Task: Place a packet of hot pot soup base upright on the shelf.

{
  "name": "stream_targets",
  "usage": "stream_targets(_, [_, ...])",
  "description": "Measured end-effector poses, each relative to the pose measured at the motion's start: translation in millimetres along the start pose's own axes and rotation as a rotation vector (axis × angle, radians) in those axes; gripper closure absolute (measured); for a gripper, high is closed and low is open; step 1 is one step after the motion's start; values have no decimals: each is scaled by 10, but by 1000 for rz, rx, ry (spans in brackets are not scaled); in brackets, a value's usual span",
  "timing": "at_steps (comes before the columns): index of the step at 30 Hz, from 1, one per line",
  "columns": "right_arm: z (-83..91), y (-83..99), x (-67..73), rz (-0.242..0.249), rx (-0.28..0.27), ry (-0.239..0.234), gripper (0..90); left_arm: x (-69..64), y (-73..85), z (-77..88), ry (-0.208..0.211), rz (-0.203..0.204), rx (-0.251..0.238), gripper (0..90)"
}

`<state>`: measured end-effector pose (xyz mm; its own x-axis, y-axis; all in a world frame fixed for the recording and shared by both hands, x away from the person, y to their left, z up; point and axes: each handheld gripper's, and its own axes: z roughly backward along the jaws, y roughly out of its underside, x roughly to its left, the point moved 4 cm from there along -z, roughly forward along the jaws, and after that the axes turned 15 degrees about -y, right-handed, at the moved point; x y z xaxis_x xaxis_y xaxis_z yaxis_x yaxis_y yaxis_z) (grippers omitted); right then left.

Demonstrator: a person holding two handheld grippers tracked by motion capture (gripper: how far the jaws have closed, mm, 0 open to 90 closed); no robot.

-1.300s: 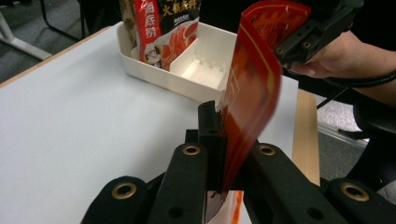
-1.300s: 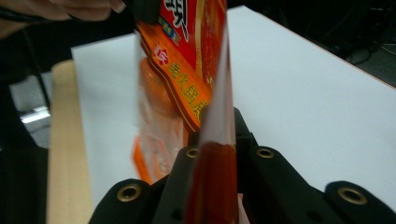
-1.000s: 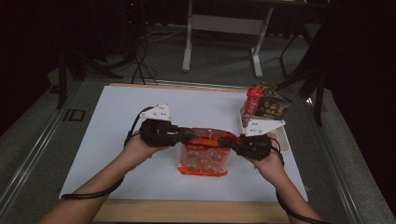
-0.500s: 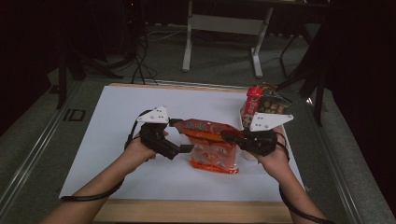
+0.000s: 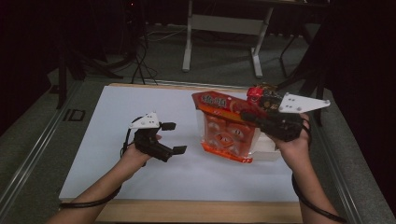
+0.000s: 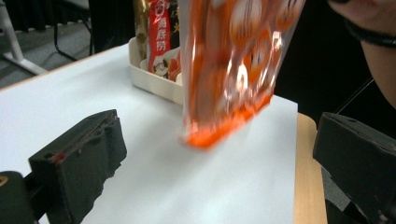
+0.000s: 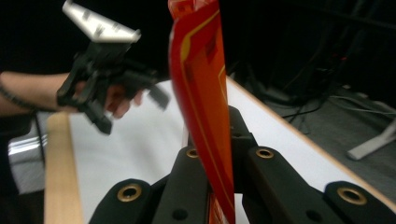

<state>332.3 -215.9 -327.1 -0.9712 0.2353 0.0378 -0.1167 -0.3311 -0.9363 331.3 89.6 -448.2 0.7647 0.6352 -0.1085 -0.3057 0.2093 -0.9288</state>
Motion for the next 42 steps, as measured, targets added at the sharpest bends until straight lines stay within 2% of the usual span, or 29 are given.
stream_targets(2, [115, -75, -64, 3, -15, 42, 900, 12, 43, 20, -6, 0, -6, 13])
stream_targets(3, [115, -75, -64, 3, -15, 42, 900, 22, 70, 30, -14, 0, 1, 13])
stream_targets(5, [233, -136, -144, 7, -21, 80, 900, 38, 139, 52, -24, 8, 11, 14])
stream_targets(7, [261, -145, -165, 6, -23, 86, 900, 44, 167, 63, -30, 10, 11, 14])
stream_targets(8, [335, -162, -227, 5, -25, 114, 900, 51, 194, 72, -30, 15, 8, 14])
stream_targets(15, [557, -132, -415, -18, -34, 167, 900, 123, 413, 174, -58, 54, 48, 13])
stream_targets(18, [616, -106, -466, -24, -37, 178, 900, 138, 461, 207, -59, 69, 41, 14])
stream_targets(19, [685, -67, -526, -41, -40, 192, 900, 151, 490, 220, -66, 77, 44, 14])
stream_targets(23, [760, 19, -618, -68, -39, 203, 900, 185, 587, 254, -85, 109, 40, 13])
stream_targets(28, [803, 120, -694, -93, -33, 220, 900, 180, 677, 231, -91, 110, 55, 14])
stream_targets(33, [827, 279, -792, -127, -17, 231, 900, 193, 735, 207, -112, 86, 70, 13])
stream_targets(42, [807, 487, -931, -175, -19, 226, 900, 260, 779, 213, -122, 115, 69, 14])
